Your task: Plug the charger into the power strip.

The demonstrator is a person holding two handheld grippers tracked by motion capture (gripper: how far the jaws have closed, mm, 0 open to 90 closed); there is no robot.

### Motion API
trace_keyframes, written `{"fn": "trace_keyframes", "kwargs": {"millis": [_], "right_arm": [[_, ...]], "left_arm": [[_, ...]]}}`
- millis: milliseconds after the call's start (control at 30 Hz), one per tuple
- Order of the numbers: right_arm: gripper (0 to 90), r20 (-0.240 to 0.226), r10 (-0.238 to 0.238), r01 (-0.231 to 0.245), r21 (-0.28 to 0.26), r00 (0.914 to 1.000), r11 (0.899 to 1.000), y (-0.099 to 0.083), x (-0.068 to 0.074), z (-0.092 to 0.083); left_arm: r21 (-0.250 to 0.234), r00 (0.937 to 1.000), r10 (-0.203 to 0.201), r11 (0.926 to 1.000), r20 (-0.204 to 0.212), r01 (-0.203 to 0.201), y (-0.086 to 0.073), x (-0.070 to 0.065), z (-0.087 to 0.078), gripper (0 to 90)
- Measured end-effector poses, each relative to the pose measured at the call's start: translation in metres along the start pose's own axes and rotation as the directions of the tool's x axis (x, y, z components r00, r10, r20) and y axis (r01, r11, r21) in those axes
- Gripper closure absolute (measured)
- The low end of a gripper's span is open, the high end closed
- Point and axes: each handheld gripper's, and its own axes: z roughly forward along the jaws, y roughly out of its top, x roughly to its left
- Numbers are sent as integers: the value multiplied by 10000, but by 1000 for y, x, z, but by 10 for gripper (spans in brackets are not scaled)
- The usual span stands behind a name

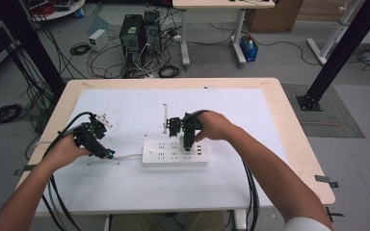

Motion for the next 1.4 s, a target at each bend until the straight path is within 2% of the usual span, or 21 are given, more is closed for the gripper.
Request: {"fn": "trace_keyframes", "kwargs": {"millis": [33, 133, 167, 367, 400, 467, 567, 600, 633, 800, 867, 900, 1000, 1033, 1100, 1133, 1200, 1267, 1400], "right_arm": [[631, 23, 60, -61, 191, 10000, 9998, 1, 1, 2], [631, -182, 43, -41, 132, 9998, 9999, 1, -3, 3], [630, -283, 218, -213, 162, 9994, 9996, 1, -4, 3], [631, -898, 467, -465, 45, 9949, 9989, -1, -15, 4], [631, -849, 472, -466, 90, 9953, 9989, -1, -14, 4], [631, -471, 111, -104, 140, 9988, 9998, 1, -8, 4], [631, 22, -273, 272, 403, 9996, 9988, 2, 0, 5], [632, 70, -181, 177, 557, 9998, 9983, 3, 2, 5], [632, 84, -389, 384, 540, 9992, 9978, 4, 1, 6], [631, -65, -296, 300, 667, 9995, 9973, 7, -1, 7], [631, -366, -191, 214, 635, 9991, 9978, 8, -6, 8], [630, -502, 26, 4, 582, 9987, 9983, 7, -8, 8], [630, -1006, 261, -219, 427, 9946, 9988, 5, -16, 9], [630, -964, 255, -210, 476, 9950, 9986, 6, -15, 9], [631, -476, -159, 189, 636, 9987, 9978, 8, -7, 11], [631, -374, -270, 292, 605, 9989, 9977, 7, -6, 11], [631, -471, -231, 252, 460, 9986, 9986, 5, -8, 12], [629, -566, -81, 111, 538, 9984, 9985, 6, -8, 11], [626, -638, -240, 252, 187, 9977, 9995, 3, -11, 12]], "left_arm": [[86, 10000, 82, 9999, 21, -82, 0, 0, 0, 180], [10, 10000, 37, 10000, 59, -37, 1, 0, 0, 180], [-50, 10000, -29, 10000, 44, 29, 0, -1, 1, 180], [-19, 10000, -78, 10000, 51, 78, 0, 2, 1, 180], [-3, 9999, -101, 9999, 51, 101, 0, 2, 1, 180], [38, 9999, -75, 10000, 87, 75, 0, 3, 2, 180], [9, 9999, -74, 10000, 81, 74, 1, 2, 3, 180], [-51, 9999, -89, 9999, 91, 89, 2, 2, 3, 180], [-50, 9999, -105, 9999, 114, 105, 2, 1, 3, 180], [-51, 9999, -85, 10000, 83, 86, 2, 0, 3, 180], [17, 10000, -9, 10000, 95, 9, 2, 1, 2, 180], [-31, 9999, -87, 10000, 89, 88, 2, 0, 2, 180], [13, 9999, -104, 9999, 110, 104, 1, 0, 2, 180], [-28, 9998, -153, 9999, 91, 154, 0, 0, 3, 180], [74, 9998, -166, 9998, 86, 166, 1, 2, 3, 180], [102, 9999, -119, 9999, 80, 118, 1, 3, 4, 180], [71, 9999, -134, 9999, 86, 133, 2, 1, 4, 180], [35, 9999, -124, 9999, 88, 124, 2, 0, 5, 180], [-71, 9996, -269, 9996, 47, 269, 2, 2, 4, 180]]}}
